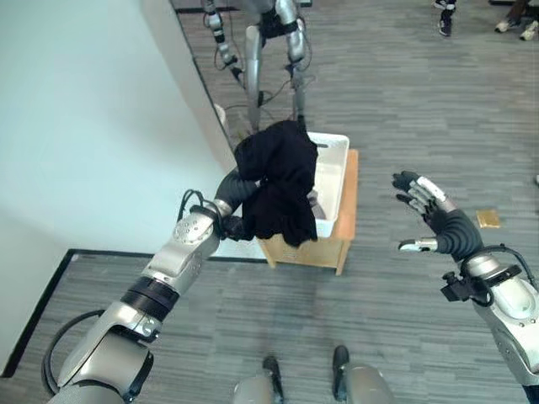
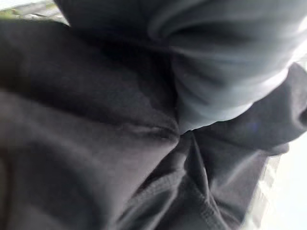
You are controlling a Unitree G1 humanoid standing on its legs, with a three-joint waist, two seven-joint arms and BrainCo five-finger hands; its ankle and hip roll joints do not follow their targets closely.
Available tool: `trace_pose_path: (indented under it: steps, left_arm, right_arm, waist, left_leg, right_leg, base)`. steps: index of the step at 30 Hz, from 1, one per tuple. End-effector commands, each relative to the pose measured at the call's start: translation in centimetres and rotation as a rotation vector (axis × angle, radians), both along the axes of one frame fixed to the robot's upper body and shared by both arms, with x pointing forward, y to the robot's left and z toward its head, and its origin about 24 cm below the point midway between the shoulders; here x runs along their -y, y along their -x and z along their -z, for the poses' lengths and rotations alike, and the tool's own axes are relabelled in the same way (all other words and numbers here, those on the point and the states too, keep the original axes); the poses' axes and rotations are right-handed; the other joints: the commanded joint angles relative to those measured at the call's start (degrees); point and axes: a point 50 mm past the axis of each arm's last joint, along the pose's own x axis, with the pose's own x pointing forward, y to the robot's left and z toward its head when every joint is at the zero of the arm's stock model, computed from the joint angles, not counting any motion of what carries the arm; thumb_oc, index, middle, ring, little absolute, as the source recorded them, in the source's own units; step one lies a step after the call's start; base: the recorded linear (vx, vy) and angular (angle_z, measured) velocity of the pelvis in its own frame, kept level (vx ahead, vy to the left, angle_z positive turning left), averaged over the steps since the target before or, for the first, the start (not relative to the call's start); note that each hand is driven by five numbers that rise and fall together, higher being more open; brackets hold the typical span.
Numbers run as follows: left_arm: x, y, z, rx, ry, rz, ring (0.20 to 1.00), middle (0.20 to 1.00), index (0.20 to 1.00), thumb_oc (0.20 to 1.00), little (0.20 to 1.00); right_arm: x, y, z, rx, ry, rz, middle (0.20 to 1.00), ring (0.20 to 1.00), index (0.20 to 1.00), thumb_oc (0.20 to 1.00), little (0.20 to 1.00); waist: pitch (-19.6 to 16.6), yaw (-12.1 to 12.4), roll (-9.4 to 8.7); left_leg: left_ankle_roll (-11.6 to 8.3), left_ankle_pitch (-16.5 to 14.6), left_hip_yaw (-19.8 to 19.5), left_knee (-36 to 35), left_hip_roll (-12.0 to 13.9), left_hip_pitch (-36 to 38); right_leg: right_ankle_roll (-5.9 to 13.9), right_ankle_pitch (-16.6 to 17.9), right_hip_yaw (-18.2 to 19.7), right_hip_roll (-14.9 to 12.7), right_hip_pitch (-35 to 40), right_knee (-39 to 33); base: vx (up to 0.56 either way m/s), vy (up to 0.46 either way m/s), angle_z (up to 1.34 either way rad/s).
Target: Pick up bed clothes into laundry basket.
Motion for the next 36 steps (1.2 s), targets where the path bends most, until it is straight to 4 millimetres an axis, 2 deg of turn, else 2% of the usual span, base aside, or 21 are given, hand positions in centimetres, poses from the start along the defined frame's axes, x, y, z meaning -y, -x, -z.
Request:
trace_pose_path:
  steps: [1,3,6,8,13,25,29,32,36]
  left_arm:
    - [-0.8,-0.9,-6.6,0.247,0.126,-0.092,0.200,0.200,0.200,0.200,0.200]
    - [-1.2,-1.3,-8.2,0.279,0.114,-0.119,0.200,0.200,0.200,0.200,0.200]
    - [-1.7,-2.0,-10.3,0.312,0.070,-0.156,0.200,0.200,0.200,0.200,0.200]
    - [-1.3,-2.2,-11.5,0.343,0.044,-0.166,0.200,0.200,0.200,0.200,0.200]
    - [-0.7,-2.9,-13.1,0.364,0.018,-0.192,0.200,0.200,0.200,0.200,0.200]
    - [0.6,-3.6,-13.8,0.364,0.027,-0.225,0.200,0.200,0.200,0.200,0.200]
    - [0.9,-3.6,-14.8,0.387,0.037,-0.234,0.200,0.200,0.200,0.200,0.200]
    - [0.7,-3.7,-15.0,0.384,0.027,-0.248,0.200,0.200,0.200,0.200,0.200]
    - [-0.5,-3.6,-16.6,0.407,0.019,-0.298,0.200,0.200,0.200,0.200,0.200]
  right_arm:
    - [-0.5,0.7,-2.4,0.114,-0.016,-0.081,1.000,1.000,1.000,1.000,1.000]
    - [-0.5,1.0,-1.7,0.083,-0.009,-0.075,1.000,1.000,1.000,1.000,1.000]
    - [-0.2,1.3,-0.6,0.038,-0.018,-0.061,1.000,1.000,1.000,1.000,1.000]
    - [-0.4,1.4,-0.1,0.020,-0.007,-0.070,1.000,1.000,1.000,1.000,1.000]
    - [-1.2,1.1,-0.3,0.043,-0.016,-0.098,1.000,1.000,1.000,1.000,1.000]
    - [-2.1,0.8,-1.4,0.132,-0.119,-0.077,1.000,1.000,1.000,1.000,1.000]
    - [-2.1,0.8,-1.8,0.156,-0.131,-0.070,1.000,1.000,1.000,1.000,1.000]
    - [-2.1,0.9,-1.7,0.153,-0.137,-0.069,1.000,1.000,1.000,1.000,1.000]
    - [-2.2,0.9,-1.1,0.129,-0.127,-0.069,1.000,1.000,1.000,1.000,1.000]
  waist:
    - [0.0,-0.4,3.17]
    - [-0.5,-1.7,3.76]
    - [-1.6,-2.7,4.17]
    - [-1.8,-2.9,4.07]
    - [-1.2,-3.4,3.43]
    - [3.7,-4.0,2.20]
    - [5.5,-4.5,1.98]
    - [6.1,-4.8,1.92]
    - [7.3,-5.4,1.43]
  left_leg:
    - [-0.36,8.9,-2.2,-0.1,0.6,1.8]
    - [0.03,8.5,-0.7,-3.1,0.7,4.3]
    - [0.59,8.5,0.2,-6.6,-0.8,6.9]
    - [0.91,8.4,0.7,-8.0,-1.3,7.6]
    - [1.75,7.9,1.5,-8.8,-2.0,6.4]
    - [2.32,7.9,1.7,-8.8,-2.4,1.7]
    - [2.21,8.2,1.6,-8.8,-2.3,-0.3]
    - [2.13,8.3,1.6,-8.8,-2.2,-1.1]
    - [2.09,8.2,1.9,-8.8,-2.2,-2.6]
  right_leg:
    - [5.97,0.9,2.2,-0.1,7.4,-4.4]
    - [6.22,0.8,2.8,0.4,8.6,-6.1]
    - [6.50,1.4,4.0,0.1,9.0,-7.4]
    - [6.90,1.7,4.1,-0.2,8.6,-7.7]
    - [7.95,2.8,4.6,-0.8,6.1,-8.2]
    - [8.69,4.5,5.5,-1.0,0.0,-7.1]
    - [8.73,4.9,5.6,-1.0,-2.2,-6.7]
    - [8.75,5.2,5.5,-0.9,-3.1,-6.6]
    - [9.14,6.1,5.9,-0.8,-4.6,-7.1]
  base:
    - [0.10,0.012,-0.27]
    - [0.10,0.069,-0.67]
    - [0.15,0.140,-0.43]
    - [0.10,0.123,-0.22]
    - [0.01,0.071,0.03]
    - [-0.02,0.042,-0.01]
    - [-0.01,0.012,-0.03]
    - [0.00,0.000,0.00]
    - [0.01,0.018,-0.02]
